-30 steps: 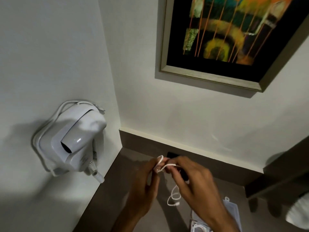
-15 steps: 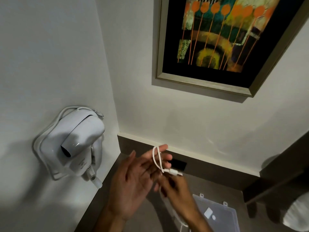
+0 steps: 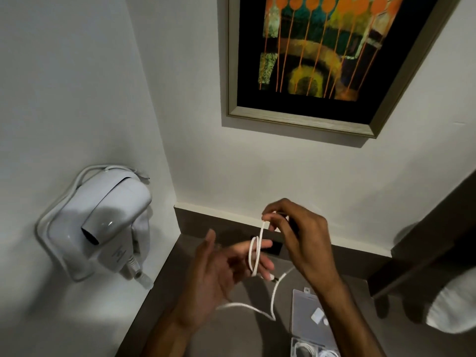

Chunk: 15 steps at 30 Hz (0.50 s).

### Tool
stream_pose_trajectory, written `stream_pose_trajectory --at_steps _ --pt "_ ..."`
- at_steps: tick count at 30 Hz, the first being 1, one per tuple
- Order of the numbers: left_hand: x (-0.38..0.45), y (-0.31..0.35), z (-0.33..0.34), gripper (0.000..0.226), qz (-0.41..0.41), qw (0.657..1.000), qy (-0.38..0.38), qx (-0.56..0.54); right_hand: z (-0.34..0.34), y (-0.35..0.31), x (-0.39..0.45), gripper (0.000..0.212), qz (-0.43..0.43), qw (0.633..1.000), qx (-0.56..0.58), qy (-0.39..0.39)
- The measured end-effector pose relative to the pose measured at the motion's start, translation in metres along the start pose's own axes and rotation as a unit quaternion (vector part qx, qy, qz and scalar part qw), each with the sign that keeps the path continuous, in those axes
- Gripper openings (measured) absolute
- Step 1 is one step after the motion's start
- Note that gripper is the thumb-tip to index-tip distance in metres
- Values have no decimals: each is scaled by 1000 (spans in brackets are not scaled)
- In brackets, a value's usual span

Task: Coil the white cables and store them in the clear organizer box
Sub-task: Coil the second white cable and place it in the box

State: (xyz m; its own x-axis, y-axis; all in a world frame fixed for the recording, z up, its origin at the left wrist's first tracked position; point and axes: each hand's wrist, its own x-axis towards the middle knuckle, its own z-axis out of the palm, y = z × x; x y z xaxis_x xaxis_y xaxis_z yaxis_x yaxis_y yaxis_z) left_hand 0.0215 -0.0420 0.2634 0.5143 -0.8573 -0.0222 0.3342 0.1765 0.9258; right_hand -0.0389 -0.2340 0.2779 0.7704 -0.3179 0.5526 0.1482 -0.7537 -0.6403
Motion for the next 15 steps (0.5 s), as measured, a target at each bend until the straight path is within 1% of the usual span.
stream_pose_trajectory --at_steps 1,2,3,4,5,6,8,10,12,13,14,15 --pt "-1 3 -1 103 6 999 -31 -44 5 9 2 20 31 997 69 -19" --pt "0 4 -2 105 13 994 -47 -94 12 13 -1 24 74 984 158 -36" --pt "2 6 -3 106 19 988 -58 -141 22 16 -9 26 114 962 246 -43" --pt "3 8 -5 107 27 978 -75 -193 34 15 -20 28 145 938 310 -45" --pt "5 11 -7 107 33 966 -88 -242 47 13 -35 26 169 925 338 -50" --pt "7 13 -10 105 35 957 -88 -275 58 9 -51 23 192 921 334 -62" --pt "12 10 -17 97 49 962 -36 -265 70 -2 -81 18 220 926 288 -105" --pt "20 8 -21 93 70 979 66 -179 66 -10 -99 19 190 956 183 -129" --pt "25 6 -19 100 57 990 124 -46 47 -18 -98 15 157 979 65 -112" --pt "26 2 -18 100 44 987 154 25 35 -20 -92 18 141 986 23 -91" --pt "27 -3 -16 94 34 984 164 68 23 -21 -83 20 111 992 -12 -66" --pt "26 -8 -13 86 19 986 149 76 13 -21 -73 18 71 996 -41 -43"
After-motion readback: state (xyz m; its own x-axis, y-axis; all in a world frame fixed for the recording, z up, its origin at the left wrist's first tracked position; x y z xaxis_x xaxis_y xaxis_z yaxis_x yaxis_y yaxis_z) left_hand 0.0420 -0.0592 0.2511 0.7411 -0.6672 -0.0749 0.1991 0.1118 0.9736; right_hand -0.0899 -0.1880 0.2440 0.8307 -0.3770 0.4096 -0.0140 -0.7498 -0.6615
